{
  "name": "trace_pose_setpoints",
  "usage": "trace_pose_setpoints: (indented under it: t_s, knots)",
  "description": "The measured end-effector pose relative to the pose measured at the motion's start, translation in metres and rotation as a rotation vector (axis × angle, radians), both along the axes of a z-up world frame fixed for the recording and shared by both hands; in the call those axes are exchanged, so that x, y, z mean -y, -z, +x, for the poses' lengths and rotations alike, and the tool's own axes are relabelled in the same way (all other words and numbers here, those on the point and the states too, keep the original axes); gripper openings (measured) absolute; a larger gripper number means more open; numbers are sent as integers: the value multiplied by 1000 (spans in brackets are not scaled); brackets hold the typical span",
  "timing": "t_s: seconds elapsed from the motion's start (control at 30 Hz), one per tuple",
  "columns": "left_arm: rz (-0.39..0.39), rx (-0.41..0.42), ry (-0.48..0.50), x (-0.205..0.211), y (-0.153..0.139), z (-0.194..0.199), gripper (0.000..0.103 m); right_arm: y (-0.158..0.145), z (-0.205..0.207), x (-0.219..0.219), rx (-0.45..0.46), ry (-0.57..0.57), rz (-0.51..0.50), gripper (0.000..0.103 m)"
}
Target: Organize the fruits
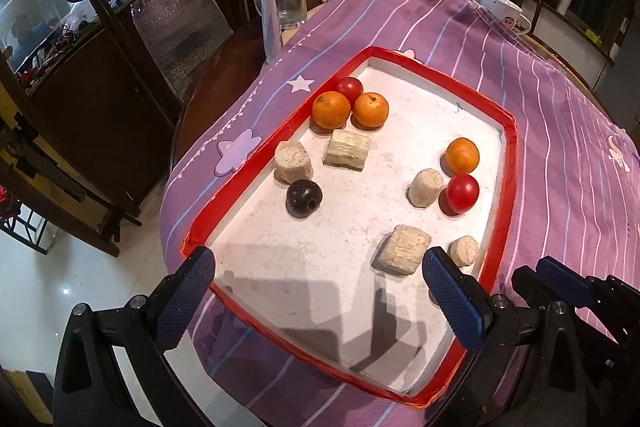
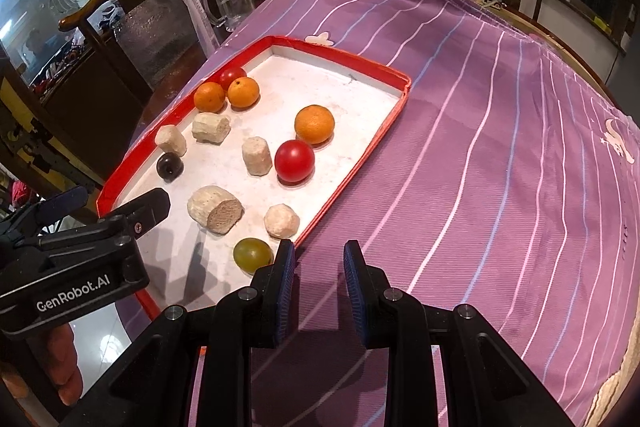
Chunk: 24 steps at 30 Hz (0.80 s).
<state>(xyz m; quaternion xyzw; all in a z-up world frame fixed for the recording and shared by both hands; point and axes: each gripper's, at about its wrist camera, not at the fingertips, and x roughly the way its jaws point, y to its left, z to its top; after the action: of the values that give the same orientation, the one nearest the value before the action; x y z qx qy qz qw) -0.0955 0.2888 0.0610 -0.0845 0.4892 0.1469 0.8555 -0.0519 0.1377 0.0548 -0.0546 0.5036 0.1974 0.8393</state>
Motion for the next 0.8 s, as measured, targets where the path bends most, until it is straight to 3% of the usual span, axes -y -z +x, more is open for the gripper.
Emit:
trace_pose_setpoints:
  t_s: [0.8]
  knots:
    - [-40, -56, -11, 1, 8, -2, 103, 3, -5, -2, -21, -13, 17, 28]
